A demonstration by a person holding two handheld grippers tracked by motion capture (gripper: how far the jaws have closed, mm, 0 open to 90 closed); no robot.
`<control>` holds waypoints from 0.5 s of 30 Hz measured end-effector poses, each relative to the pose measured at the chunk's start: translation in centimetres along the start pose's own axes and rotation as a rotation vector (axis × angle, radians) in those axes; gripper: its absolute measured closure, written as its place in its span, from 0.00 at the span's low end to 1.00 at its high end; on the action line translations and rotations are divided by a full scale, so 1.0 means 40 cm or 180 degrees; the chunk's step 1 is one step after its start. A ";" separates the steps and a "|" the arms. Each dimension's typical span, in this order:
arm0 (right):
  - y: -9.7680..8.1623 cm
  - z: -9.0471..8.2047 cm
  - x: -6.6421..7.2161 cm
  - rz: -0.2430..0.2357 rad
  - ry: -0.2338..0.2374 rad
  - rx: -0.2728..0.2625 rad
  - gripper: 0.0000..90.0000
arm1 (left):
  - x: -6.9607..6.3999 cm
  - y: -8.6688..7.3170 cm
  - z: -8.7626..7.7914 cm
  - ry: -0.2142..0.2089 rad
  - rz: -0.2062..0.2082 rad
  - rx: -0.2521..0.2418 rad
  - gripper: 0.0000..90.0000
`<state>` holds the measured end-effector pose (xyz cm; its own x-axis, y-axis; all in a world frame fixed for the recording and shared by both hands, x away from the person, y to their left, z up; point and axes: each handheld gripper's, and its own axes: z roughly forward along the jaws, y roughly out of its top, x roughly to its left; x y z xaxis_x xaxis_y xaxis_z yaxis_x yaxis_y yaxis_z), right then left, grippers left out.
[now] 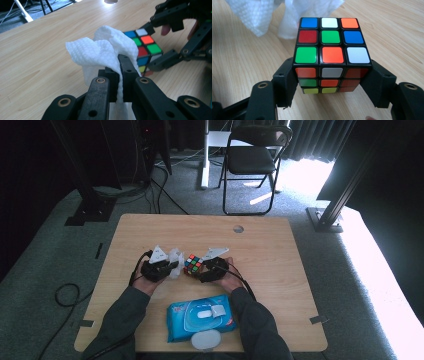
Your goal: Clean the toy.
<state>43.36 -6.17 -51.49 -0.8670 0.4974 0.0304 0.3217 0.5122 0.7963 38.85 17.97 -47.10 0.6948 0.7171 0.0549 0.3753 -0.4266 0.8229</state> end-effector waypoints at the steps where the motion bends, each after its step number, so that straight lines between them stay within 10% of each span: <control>1: 0.002 0.002 0.002 -0.0010 0.0022 -0.0002 0.38 | 0.000 0.002 -0.001 0.0002 0.0002 -0.0009 0.97; 15: 0.008 0.011 0.013 -0.0001 0.0073 -0.0013 0.38 | 0.004 0.026 -0.009 0.0007 -0.0036 -0.0118 0.97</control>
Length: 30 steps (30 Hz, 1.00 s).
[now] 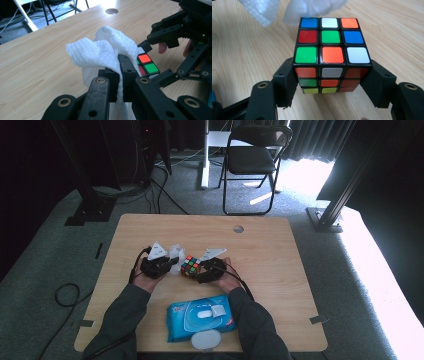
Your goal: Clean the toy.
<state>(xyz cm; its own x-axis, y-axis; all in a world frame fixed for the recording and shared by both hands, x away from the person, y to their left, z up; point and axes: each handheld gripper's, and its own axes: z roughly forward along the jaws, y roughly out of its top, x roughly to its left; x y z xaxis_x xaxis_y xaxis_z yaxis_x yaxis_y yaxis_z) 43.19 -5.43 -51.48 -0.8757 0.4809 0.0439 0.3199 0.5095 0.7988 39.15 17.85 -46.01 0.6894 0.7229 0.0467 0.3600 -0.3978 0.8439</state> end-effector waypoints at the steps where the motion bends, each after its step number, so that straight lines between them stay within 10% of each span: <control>1: 0.002 0.001 0.002 0.0001 -0.0003 0.0000 0.38 | -0.004 -0.001 0.008 -0.0012 0.0007 0.0016 0.97; 30: 0.031 0.013 0.022 -0.0044 0.0000 -0.0040 0.38 | -0.075 0.013 0.053 -0.0326 0.0247 0.0092 0.97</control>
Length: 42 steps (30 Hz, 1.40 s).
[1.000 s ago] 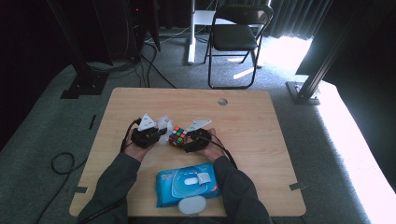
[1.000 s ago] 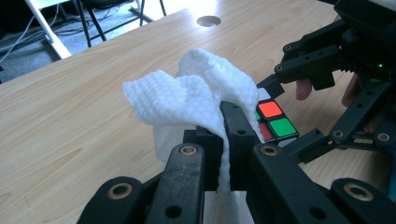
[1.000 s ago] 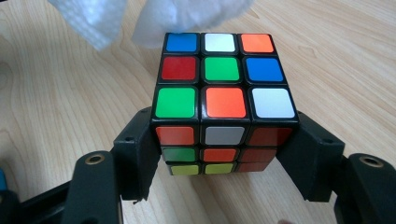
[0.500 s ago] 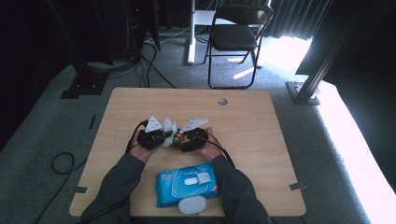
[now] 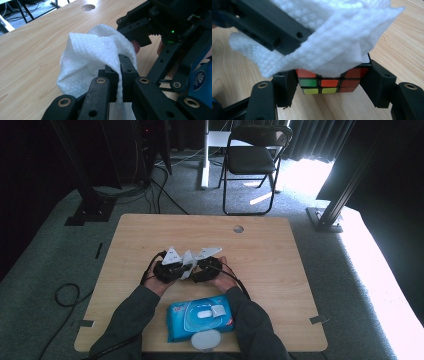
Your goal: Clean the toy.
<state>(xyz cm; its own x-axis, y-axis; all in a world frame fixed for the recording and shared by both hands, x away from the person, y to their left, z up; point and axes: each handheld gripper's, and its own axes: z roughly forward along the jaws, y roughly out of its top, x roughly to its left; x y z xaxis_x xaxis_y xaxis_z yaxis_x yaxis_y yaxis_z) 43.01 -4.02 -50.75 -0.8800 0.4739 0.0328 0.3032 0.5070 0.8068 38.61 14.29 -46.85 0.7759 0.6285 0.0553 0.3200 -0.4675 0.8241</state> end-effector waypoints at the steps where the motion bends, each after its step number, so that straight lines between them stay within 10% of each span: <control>1: 0.000 0.000 -0.001 0.0000 -0.0004 -0.0006 0.38 | -0.002 0.001 0.000 -0.0005 0.0008 -0.0001 0.97; 42: 0.006 -0.011 0.017 -0.0122 0.0045 -0.0042 0.38 | 0.081 -0.033 -0.026 0.0517 -0.0244 0.0035 0.96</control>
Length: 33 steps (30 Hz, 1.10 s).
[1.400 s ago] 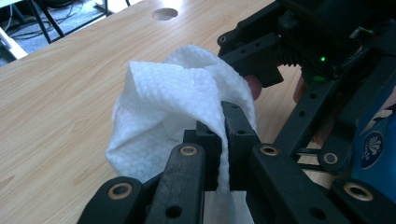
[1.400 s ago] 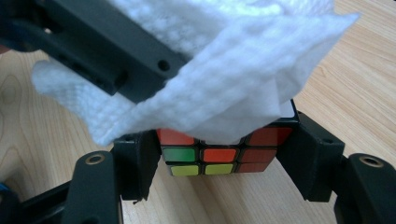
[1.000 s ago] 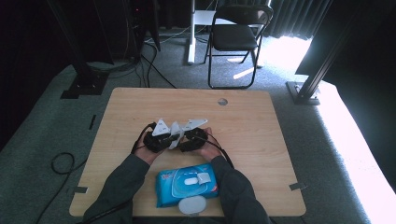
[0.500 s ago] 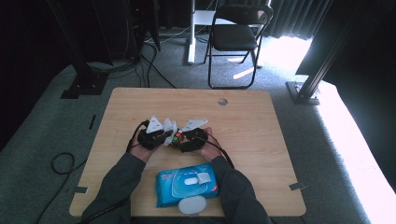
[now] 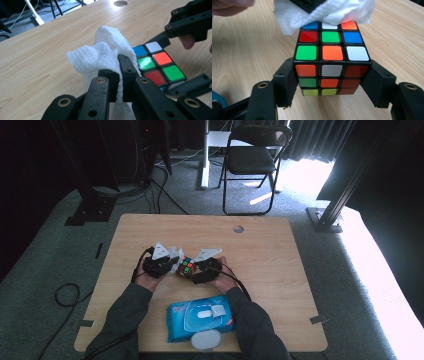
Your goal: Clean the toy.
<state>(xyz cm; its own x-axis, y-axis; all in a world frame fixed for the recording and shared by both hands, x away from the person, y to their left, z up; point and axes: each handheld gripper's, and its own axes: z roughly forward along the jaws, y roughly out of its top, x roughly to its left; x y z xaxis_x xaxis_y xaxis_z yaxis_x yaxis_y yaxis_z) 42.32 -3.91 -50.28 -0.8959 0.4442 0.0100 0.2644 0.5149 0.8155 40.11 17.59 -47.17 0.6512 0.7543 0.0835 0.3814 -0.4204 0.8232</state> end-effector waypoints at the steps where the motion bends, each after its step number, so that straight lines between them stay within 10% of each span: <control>1: 0.001 0.000 0.002 -0.0014 0.0012 -0.0001 0.38 | 0.002 0.000 0.001 0.0008 -0.0008 0.0003 0.96; 33: 0.010 0.014 0.024 -0.0175 0.0090 0.0091 0.38 | -0.023 0.018 0.014 -0.0161 0.0046 0.0072 0.96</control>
<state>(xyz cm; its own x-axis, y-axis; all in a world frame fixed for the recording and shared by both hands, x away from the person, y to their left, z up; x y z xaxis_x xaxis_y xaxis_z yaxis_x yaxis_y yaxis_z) 41.78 -2.86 -50.29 -0.9189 0.3940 -0.0178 0.2241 0.5588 0.7984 40.16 16.30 -46.96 0.6889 0.7218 0.0663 0.3860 -0.4428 0.8093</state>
